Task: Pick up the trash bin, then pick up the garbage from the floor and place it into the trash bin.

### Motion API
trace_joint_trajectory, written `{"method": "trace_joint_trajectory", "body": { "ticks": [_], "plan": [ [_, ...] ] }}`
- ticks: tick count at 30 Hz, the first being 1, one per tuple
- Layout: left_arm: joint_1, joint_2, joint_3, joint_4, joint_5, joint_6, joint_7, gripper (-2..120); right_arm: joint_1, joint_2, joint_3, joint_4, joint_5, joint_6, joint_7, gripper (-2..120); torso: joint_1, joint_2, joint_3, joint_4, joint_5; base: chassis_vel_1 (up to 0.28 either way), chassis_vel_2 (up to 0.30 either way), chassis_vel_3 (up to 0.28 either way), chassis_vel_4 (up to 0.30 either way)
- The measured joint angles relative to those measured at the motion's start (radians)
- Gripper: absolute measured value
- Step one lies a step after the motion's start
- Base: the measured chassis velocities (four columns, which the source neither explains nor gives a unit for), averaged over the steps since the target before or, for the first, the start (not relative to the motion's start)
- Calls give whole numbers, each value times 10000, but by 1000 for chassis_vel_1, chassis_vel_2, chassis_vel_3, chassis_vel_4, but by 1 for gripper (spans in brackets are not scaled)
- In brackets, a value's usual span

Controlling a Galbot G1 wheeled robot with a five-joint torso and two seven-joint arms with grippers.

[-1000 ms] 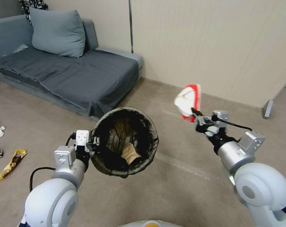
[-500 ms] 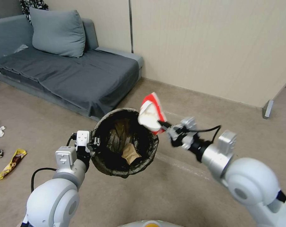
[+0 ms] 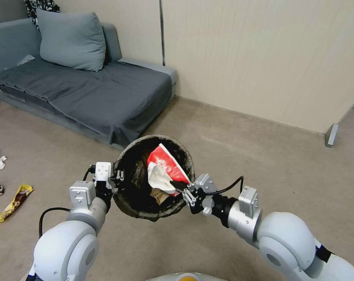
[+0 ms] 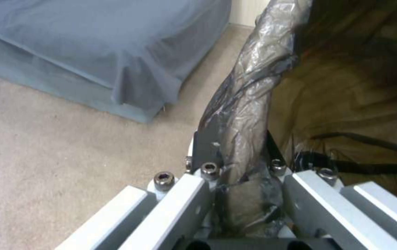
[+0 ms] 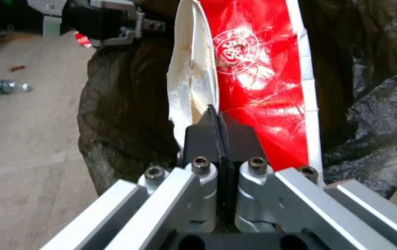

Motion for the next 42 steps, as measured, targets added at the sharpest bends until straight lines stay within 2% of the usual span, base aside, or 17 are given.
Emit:
{"method": "trace_joint_trajectory", "body": {
  "ticks": [7,12,14,16,17,20,21,24,26,28,29,32,34,36,39,40,42],
  "plan": [
    [-3,-26,-19,17,4,-16,46,0,138,-159,-43,-73,-110,37,-43,0,0,-1,0,0,0,0,0,0,0],
    [-12,-63,-8,24,13,-23,52,0,315,-145,28,-205,-30,216,-15,22,0,-1,0,0,0,0,0,0,0],
    [-11,-73,-8,24,13,-23,51,0,326,-129,39,-234,-21,269,-4,25,0,-1,0,1,0,0,0,0,0],
    [1,-98,-9,23,12,-23,53,0,332,-95,76,-314,-19,369,16,37,1,-2,0,0,0,0,0,0,0],
    [1,-98,-9,23,12,-23,53,0,332,-95,76,-314,-19,369,16,37,1,-2,0,0,0,0,0,0,0],
    [9,-115,-11,21,36,-22,105,0,354,-17,134,-370,18,468,28,52,0,-1,0,0,0,0,0,0,0],
    [9,-115,-11,21,36,-22,105,0,354,-17,134,-370,18,468,28,52,0,-1,0,0,0,0,0,0,0],
    [9,-130,-6,19,50,-22,119,0,417,51,219,-400,127,570,41,65,0,-1,0,0,0,0,0,0,0],
    [10,-133,-2,19,54,-23,123,0,444,61,252,-409,170,609,44,68,0,-1,0,0,0,0,0,0,0],
    [2,-140,1,19,58,-23,130,0,549,103,414,-420,353,778,58,80,1,-1,0,0,0,0,0,0,0],
    [2,-140,1,19,58,-23,130,0,549,103,414,-420,353,778,58,80,1,-1,0,0,0,0,0,0,0],
    [-20,-144,2,19,53,-29,129,0,626,316,1059,-358,648,970,132,94,1,-1,0,0,0,0,0,0,0],
    [-30,-150,2,19,54,-33,126,0,612,467,1471,-293,681,1041,260,98,2,-1,0,1,-1,0,0,0,0],
    [-34,-157,-2,19,62,-47,126,0,549,608,1770,-260,678,1128,431,99,2,-1,0,1,-1,0,0,0,0],
    [-53,-176,-18,19,89,-102,111,0,108,1297,3060,-233,320,1353,1104,100,1,-1,0,-1,0,0,0,0,0],
    [-53,-176,-18,19,89,-102,111,0,108,1297,3060,-233,320,1353,1104,100,1,-1,0,-1,0,0,0,0,0],
    [-62,-175,-56,21,65,-150,114,0,-236,1819,3868,-457,-651,1757,1389,100,1,-1,0,-1,0,0,0,0,0]
  ]
}}
